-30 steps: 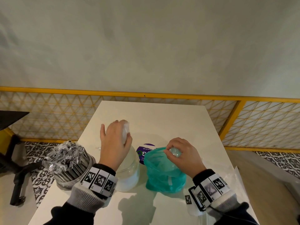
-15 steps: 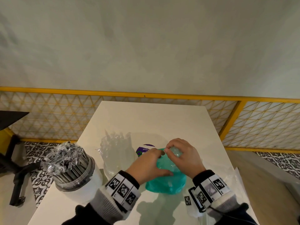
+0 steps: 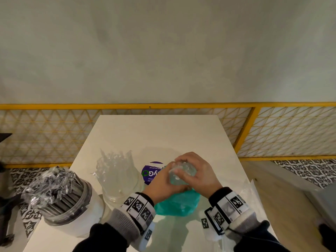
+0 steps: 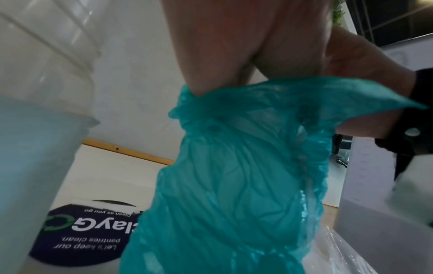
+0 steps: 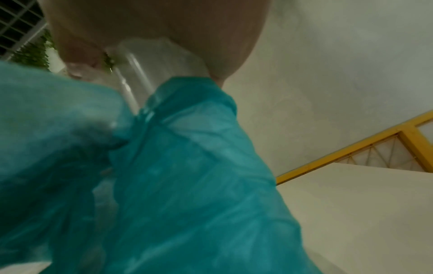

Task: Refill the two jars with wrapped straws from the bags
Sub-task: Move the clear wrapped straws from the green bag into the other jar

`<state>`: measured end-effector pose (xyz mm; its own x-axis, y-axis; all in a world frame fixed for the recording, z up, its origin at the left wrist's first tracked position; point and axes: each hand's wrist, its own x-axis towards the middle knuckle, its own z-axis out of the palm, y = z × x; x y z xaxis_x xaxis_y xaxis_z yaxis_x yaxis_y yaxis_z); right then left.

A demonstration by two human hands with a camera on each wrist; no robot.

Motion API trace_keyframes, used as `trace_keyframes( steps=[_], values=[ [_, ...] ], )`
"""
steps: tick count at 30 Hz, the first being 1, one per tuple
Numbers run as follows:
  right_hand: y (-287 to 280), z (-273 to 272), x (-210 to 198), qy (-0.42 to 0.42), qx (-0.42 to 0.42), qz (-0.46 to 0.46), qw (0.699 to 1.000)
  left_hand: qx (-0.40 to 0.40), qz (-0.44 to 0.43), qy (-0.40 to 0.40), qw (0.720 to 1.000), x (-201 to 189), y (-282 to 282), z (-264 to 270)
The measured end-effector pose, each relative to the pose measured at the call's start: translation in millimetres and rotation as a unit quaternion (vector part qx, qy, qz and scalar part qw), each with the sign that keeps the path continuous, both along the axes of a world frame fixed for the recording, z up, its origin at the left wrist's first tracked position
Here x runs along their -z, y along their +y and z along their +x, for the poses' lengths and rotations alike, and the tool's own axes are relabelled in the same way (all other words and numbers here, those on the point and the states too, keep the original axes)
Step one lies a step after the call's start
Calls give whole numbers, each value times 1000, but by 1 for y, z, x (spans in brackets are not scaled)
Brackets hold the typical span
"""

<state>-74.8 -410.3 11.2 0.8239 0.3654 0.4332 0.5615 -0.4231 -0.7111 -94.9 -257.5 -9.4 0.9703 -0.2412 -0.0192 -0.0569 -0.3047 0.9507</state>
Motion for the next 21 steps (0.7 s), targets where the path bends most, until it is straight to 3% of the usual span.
trace_keyframes(
  steps=[9,21],
  values=[
    [-4,3,2,27,20,-21,999,-44,-49,29,997,2,9,3],
    [1,12,6,-26,19,-46,998,-143,-124,-2,982,-11,17,-7]
  ],
)
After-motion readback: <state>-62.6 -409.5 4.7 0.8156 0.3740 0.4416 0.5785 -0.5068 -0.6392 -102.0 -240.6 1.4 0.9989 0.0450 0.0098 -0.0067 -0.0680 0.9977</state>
